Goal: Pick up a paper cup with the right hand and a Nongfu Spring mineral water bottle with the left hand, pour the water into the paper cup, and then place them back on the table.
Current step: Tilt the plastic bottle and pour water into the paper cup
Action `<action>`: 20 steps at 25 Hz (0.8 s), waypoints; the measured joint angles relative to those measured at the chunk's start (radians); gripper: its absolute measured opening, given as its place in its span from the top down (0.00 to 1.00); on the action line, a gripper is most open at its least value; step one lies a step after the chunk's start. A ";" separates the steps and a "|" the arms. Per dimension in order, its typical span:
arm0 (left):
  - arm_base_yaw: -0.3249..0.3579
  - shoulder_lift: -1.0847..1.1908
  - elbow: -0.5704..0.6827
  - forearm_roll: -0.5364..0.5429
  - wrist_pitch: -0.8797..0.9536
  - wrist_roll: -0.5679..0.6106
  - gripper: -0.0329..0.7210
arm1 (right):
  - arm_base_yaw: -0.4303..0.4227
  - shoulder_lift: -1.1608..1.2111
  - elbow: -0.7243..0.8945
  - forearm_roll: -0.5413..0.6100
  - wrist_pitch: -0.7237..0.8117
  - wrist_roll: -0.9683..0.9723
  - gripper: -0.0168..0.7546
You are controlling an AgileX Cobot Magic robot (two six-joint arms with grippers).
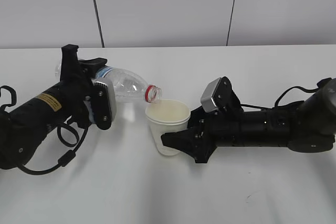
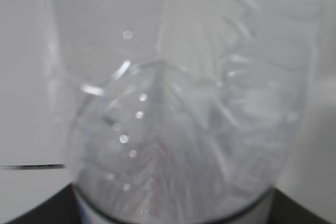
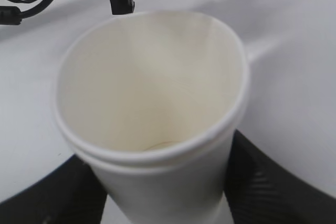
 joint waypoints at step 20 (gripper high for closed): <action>0.000 0.000 0.000 0.000 0.000 0.023 0.50 | 0.000 0.000 0.000 0.000 0.015 0.000 0.38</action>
